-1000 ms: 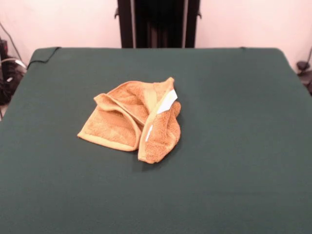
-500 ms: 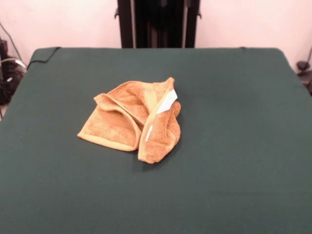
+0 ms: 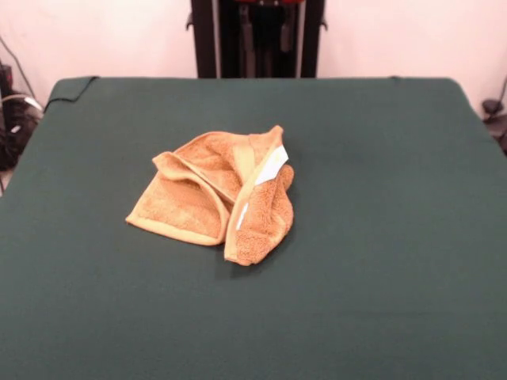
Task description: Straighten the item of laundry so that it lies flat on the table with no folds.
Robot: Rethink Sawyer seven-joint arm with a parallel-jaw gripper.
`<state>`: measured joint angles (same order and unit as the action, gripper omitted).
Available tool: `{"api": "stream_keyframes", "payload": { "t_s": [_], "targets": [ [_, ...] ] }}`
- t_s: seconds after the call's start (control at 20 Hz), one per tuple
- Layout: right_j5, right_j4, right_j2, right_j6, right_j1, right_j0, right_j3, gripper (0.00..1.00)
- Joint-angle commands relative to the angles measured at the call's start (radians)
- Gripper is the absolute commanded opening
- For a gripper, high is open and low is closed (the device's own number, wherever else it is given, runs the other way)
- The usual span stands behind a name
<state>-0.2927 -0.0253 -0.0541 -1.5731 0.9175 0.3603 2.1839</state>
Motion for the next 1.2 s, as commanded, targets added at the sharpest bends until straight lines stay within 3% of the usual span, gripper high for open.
{"api": "stream_keyframes", "payload": {
  "t_s": [0.05,0.7,1.2],
  "targets": [
    [0.052,-0.064,-0.125,-0.055,-0.129,-0.003,0.007,1.00],
    [0.108,-0.138,-0.144,-0.063,-0.277,0.031,-0.100,1.00],
    [0.043,-0.159,-0.139,-0.055,-0.331,0.024,-0.206,1.00]
  ]
}}
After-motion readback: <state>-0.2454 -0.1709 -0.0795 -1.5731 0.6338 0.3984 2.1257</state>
